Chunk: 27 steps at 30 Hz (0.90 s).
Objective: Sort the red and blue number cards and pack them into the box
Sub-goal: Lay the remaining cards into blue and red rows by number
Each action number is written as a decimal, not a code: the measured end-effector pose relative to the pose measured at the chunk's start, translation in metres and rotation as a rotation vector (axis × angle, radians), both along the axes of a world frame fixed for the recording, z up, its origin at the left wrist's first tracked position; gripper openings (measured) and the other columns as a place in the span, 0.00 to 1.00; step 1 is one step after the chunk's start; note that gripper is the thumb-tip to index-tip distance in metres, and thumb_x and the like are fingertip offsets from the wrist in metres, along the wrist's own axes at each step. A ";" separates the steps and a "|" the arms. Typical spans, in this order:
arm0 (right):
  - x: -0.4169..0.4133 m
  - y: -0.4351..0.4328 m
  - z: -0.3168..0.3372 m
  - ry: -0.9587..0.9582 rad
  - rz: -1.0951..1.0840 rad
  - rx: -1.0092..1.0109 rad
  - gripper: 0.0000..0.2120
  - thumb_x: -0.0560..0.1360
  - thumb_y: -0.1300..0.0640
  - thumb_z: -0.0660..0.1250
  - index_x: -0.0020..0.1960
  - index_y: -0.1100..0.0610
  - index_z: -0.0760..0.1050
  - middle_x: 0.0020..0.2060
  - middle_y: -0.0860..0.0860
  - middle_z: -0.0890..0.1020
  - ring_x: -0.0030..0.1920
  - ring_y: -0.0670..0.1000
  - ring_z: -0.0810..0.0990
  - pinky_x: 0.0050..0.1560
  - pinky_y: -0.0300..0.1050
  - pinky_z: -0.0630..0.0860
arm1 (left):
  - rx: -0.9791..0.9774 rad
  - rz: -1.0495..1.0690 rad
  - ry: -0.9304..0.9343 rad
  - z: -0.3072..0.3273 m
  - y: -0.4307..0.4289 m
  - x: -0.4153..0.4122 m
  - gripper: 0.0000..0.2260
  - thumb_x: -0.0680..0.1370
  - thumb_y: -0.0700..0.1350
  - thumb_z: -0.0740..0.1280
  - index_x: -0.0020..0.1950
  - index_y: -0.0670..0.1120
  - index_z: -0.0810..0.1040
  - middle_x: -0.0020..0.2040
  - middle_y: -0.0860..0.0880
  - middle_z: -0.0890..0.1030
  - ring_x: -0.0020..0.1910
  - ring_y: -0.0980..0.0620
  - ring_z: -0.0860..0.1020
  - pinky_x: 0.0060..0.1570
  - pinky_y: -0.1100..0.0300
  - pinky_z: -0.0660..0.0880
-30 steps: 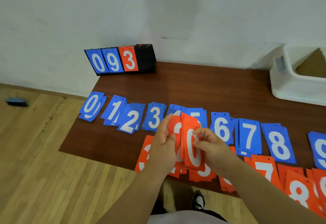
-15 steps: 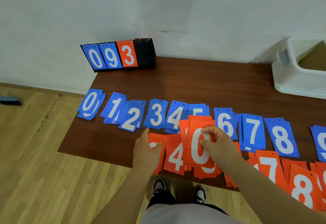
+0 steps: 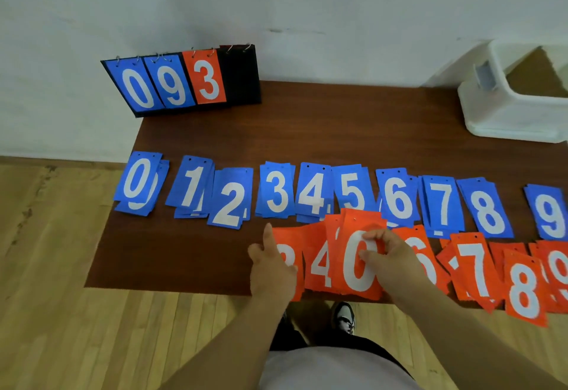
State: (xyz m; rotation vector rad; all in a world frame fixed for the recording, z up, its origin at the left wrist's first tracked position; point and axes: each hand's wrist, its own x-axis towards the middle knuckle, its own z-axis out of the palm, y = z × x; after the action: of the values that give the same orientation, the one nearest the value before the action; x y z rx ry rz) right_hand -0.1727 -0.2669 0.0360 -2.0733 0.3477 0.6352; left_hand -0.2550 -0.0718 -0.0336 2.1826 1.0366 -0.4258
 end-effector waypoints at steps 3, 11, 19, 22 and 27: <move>-0.004 0.008 -0.001 0.006 -0.016 0.011 0.10 0.78 0.59 0.71 0.51 0.44 0.77 0.58 0.46 0.78 0.56 0.54 0.79 0.56 0.57 0.82 | -0.012 -0.041 -0.053 0.000 -0.001 -0.005 0.50 0.77 0.48 0.74 0.79 0.64 0.36 0.61 0.49 0.74 0.52 0.52 0.80 0.52 0.56 0.79; -0.003 0.018 0.002 -0.001 -0.019 0.010 0.10 0.78 0.58 0.70 0.52 0.43 0.76 0.59 0.47 0.77 0.58 0.56 0.78 0.57 0.60 0.81 | -0.068 0.051 -0.100 0.000 0.027 -0.010 0.46 0.80 0.40 0.68 0.79 0.66 0.36 0.45 0.52 0.77 0.39 0.56 0.79 0.39 0.57 0.81; -0.008 0.026 0.003 -0.032 -0.006 -0.004 0.10 0.78 0.58 0.71 0.52 0.44 0.76 0.61 0.46 0.76 0.60 0.54 0.76 0.56 0.54 0.80 | 0.020 0.003 -0.072 0.004 0.045 -0.013 0.45 0.79 0.42 0.69 0.81 0.60 0.38 0.50 0.51 0.78 0.45 0.55 0.79 0.42 0.59 0.81; -0.012 0.025 0.003 -0.029 -0.014 0.020 0.10 0.78 0.59 0.71 0.52 0.45 0.76 0.60 0.45 0.77 0.61 0.53 0.76 0.56 0.54 0.80 | 0.126 -0.101 -0.028 0.007 0.033 -0.005 0.49 0.76 0.48 0.74 0.81 0.58 0.38 0.64 0.49 0.74 0.61 0.49 0.75 0.52 0.55 0.78; -0.013 0.016 -0.001 -0.008 -0.002 -0.007 0.10 0.78 0.58 0.71 0.53 0.45 0.76 0.60 0.46 0.76 0.60 0.54 0.76 0.57 0.58 0.81 | 0.193 -0.168 0.058 0.007 0.017 0.001 0.54 0.74 0.54 0.76 0.79 0.58 0.34 0.70 0.45 0.63 0.65 0.45 0.67 0.57 0.52 0.77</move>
State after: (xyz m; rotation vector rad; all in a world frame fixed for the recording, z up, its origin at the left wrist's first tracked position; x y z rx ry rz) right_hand -0.1855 -0.2509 0.0349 -2.0810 0.3479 0.6254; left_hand -0.2544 -0.0545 -0.0266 2.4537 0.9622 -0.4848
